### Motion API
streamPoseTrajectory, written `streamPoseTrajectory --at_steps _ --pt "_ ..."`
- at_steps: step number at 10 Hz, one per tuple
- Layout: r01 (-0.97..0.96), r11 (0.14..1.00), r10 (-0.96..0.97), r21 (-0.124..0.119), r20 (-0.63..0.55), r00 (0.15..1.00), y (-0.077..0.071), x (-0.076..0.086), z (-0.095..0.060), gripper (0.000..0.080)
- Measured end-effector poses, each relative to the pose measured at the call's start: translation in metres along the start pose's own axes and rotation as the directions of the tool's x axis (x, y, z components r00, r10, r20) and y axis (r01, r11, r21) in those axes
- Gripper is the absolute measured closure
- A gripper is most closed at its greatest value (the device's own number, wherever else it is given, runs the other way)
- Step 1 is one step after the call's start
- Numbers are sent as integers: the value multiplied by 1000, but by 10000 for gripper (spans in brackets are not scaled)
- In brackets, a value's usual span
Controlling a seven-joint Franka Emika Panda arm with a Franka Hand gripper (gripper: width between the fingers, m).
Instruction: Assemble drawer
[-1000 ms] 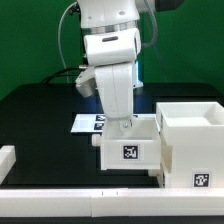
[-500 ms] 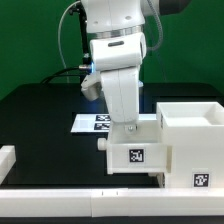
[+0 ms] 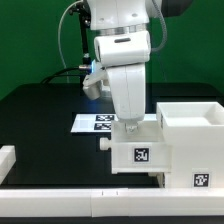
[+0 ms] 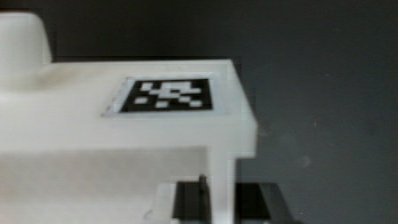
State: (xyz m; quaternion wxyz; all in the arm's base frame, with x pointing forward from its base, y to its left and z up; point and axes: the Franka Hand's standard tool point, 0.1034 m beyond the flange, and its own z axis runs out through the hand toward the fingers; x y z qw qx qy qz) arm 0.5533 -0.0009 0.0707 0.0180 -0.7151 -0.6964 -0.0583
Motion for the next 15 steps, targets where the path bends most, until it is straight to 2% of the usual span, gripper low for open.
streamPoseTrajectory --at_steps 2,4,8,12,15 --pt "-55 998 55 7 -4 998 -8 -13 0 760" --pt "-56 998 56 10 -4 998 -9 -13 1 760" --pt "-57 998 57 0 2 998 -1 0 -2 760" --pt "-81 997 81 -5 9 997 1 3 -4 760" --pt "-64 998 64 9 12 998 -2 -19 -5 760"
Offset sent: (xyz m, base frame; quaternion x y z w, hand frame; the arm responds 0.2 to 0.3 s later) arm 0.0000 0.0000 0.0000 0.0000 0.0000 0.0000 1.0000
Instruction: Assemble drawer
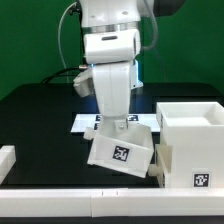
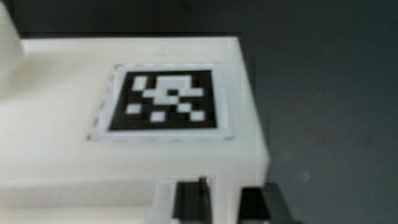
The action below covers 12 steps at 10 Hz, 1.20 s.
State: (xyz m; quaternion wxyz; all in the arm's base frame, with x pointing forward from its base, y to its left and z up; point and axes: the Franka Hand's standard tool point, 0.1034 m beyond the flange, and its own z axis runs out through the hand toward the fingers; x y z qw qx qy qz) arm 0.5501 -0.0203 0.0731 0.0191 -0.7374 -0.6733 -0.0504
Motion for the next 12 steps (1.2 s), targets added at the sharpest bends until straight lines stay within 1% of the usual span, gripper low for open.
streamPoseTrajectory --at_steps 1,2,3,4,5,6,7,8,9,10,11,12 --pt "14 1000 -14 7 0 1000 -1 -10 0 760" --pt "31 999 -31 11 0 1000 -4 -26 3 760" --pt "42 999 -41 31 -10 999 -13 -48 14 760" --pt "17 999 -16 50 -16 1000 -21 -60 29 760" --pt "3 998 -2 61 -21 1000 -27 -65 41 760" --pt "-2 998 3 63 -24 1000 -25 -68 44 760" --pt "-4 999 5 51 -22 1000 -22 -70 44 760" --pt "-10 999 10 33 -19 1000 -20 -74 44 760" --pt "-14 1000 14 28 -18 1000 -19 -76 44 760" --pt "-14 1000 15 27 -17 1000 -19 -76 43 760" --pt "-14 999 15 29 -18 1000 -19 -76 44 688" --pt "-14 999 15 29 -17 1000 -19 -76 44 549"
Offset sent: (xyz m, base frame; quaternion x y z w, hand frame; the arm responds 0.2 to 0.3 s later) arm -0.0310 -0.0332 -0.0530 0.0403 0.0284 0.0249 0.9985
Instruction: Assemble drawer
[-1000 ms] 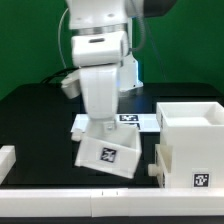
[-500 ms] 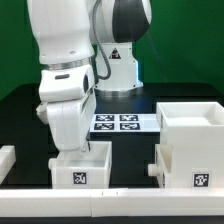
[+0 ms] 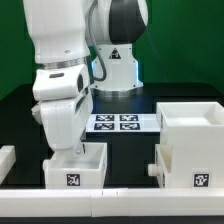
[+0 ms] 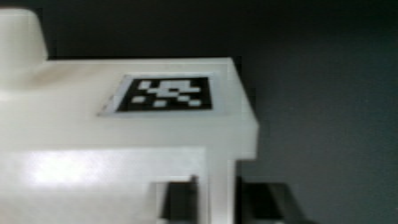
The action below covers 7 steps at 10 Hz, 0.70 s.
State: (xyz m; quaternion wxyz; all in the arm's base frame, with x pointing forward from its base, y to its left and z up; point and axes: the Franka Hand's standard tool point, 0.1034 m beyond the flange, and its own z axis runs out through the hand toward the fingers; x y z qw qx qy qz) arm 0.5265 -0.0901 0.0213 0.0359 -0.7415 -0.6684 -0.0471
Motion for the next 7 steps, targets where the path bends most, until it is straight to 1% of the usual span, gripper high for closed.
streamPoseTrajectory --at_steps 1,2,3,4,5,6,7 --pt "0 1000 0 3 0 1000 0 -2 1 549" --pt "-8 1000 8 5 1 1000 2 -12 2 360" --pt "-19 1000 19 1 1 1000 2 -18 4 232" --pt "-23 1000 23 7 -1 1000 0 -19 7 232" --pt "-24 1000 24 13 -3 1000 -2 -19 10 167" --pt "-27 999 27 18 -4 1000 -3 -19 12 155" --pt "-27 999 27 18 -4 1000 -3 -19 12 155"
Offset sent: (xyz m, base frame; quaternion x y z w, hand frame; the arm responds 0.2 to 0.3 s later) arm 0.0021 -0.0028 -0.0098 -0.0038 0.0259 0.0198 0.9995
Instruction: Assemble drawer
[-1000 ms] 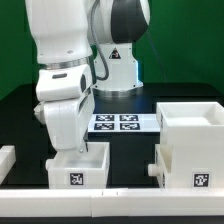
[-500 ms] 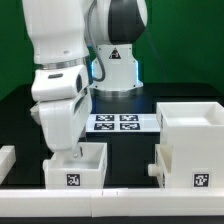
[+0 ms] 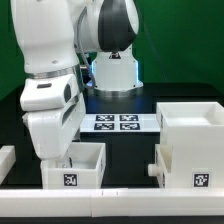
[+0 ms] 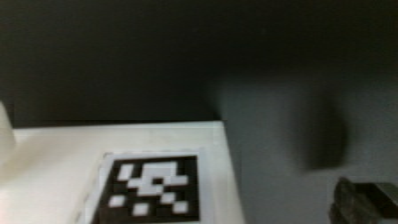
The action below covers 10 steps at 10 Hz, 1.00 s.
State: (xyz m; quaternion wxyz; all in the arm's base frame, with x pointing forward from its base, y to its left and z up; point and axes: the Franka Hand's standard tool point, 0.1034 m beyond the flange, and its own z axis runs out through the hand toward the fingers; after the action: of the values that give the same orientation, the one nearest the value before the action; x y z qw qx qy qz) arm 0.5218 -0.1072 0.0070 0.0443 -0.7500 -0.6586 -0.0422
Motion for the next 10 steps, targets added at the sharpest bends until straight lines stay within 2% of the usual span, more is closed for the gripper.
streamPoseTrajectory --at_steps 3,4,5,6,7,8,9,10 --pt "0 1000 0 1 0 1000 0 0 0 151" --pt "0 1000 0 1 0 1000 0 0 0 235" --pt "0 1000 0 1 0 1000 0 0 0 235" --pt "0 1000 0 1 0 1000 0 0 1 370" --pt "0 1000 0 1 0 1000 0 0 1 570" --pt "0 1000 0 2 0 1000 -1 0 1 704" --pt "0 1000 0 2 -1 1000 -1 0 1 704" --pt "1 1000 -1 2 0 1000 -1 0 1 762"
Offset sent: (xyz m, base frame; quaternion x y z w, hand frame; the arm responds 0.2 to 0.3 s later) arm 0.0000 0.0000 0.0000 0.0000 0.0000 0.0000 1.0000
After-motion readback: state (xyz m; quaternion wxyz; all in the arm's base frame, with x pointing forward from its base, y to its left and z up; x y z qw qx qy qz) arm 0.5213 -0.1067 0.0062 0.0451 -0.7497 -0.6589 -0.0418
